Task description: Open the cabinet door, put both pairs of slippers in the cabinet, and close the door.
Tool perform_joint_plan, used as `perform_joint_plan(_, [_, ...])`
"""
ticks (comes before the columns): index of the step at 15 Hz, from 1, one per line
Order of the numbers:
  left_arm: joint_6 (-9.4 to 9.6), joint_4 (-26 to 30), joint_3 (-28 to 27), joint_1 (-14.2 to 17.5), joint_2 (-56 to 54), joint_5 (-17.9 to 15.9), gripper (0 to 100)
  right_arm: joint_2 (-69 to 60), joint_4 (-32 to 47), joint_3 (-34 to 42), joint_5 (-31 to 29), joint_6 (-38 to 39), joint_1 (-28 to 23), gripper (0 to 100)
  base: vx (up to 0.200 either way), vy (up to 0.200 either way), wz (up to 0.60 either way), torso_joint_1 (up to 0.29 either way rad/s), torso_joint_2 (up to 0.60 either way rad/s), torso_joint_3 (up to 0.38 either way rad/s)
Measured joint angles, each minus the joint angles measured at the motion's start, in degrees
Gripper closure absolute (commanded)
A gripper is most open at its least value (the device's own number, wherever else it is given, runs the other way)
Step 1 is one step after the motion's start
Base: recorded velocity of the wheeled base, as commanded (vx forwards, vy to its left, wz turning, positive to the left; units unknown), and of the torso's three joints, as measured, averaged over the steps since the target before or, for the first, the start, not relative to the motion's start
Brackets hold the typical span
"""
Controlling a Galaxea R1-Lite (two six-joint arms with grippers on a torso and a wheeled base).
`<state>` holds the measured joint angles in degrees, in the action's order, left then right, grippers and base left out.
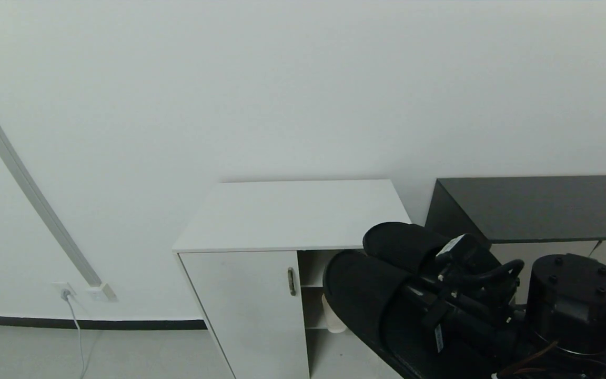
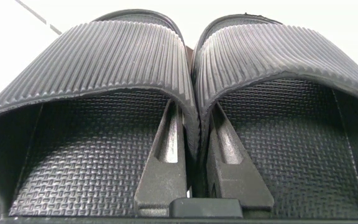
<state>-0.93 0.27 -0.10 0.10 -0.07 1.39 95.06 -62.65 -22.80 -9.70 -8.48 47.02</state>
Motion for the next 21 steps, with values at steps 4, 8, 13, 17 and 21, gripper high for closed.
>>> perform_joint_plan(4, [0.00, 0.0, 0.0, 0.0, 0.0, 0.0, 100, 0.0, 0.0, 0.1, 0.0, 0.2, 0.6, 100, 0.000, 0.000, 0.00, 0.000, 0.00, 0.000])
perform_joint_plan(8, [0.00, 0.0, 0.0, 0.0, 0.0, -0.1, 100, 0.0, 0.0, 0.6, 0.4, 0.7, 0.7, 100, 0.000, 0.000, 0.00, -0.065, 0.15, 0.078])
perform_joint_plan(13, [0.24, 0.0, 0.1, 0.0, 0.0, 0.0, 100, -0.2, 0.0, 1.5, 0.4, 1.3, 0.8, 100, 0.000, 0.000, 0.00, -0.147, 0.35, 0.192])
perform_joint_plan(17, [0.24, 0.0, 0.1, 0.0, 0.0, 0.0, 100, -0.4, 0.0, 1.5, 0.4, 1.3, 0.7, 100, 0.000, 0.000, 0.00, -0.166, 0.39, 0.213])
perform_joint_plan(21, [0.24, 0.0, 0.1, 0.0, 0.0, 0.0, 100, -0.7, -1.4, 1.8, 0.3, 1.0, 0.9, 100, 0.000, 0.000, 0.00, -0.210, 0.49, 0.278])
